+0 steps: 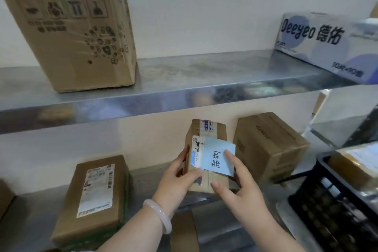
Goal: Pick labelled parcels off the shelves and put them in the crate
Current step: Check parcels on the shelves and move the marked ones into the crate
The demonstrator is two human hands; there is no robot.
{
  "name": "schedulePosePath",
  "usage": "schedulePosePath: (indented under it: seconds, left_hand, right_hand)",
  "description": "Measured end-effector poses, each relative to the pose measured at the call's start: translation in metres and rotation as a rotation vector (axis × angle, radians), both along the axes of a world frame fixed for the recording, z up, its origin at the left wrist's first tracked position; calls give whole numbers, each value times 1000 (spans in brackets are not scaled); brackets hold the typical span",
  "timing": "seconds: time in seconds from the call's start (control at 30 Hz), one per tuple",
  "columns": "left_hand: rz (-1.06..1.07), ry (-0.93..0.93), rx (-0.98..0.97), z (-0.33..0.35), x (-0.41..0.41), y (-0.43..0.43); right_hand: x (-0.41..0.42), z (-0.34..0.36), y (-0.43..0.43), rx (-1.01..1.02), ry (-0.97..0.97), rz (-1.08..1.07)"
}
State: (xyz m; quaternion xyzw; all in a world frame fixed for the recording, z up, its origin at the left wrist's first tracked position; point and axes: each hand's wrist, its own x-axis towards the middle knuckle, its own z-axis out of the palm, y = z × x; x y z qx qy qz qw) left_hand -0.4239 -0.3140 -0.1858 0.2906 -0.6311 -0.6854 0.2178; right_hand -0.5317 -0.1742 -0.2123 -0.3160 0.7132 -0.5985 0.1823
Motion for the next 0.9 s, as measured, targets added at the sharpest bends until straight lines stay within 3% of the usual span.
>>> schedulePosePath:
  seconds: [0.27, 0.53, 0.9]
  left_hand:
    - [-447, 22, 26, -8, 14, 29]
    - [-1011, 14, 85, -11, 45, 136]
    - [-1559, 71, 137, 26, 191, 290]
  right_hand:
    - [93, -7, 61, -20, 3, -490]
    - [220, 9, 163, -5, -40, -1019]
    - [439, 43, 257, -45, 71, -1549]
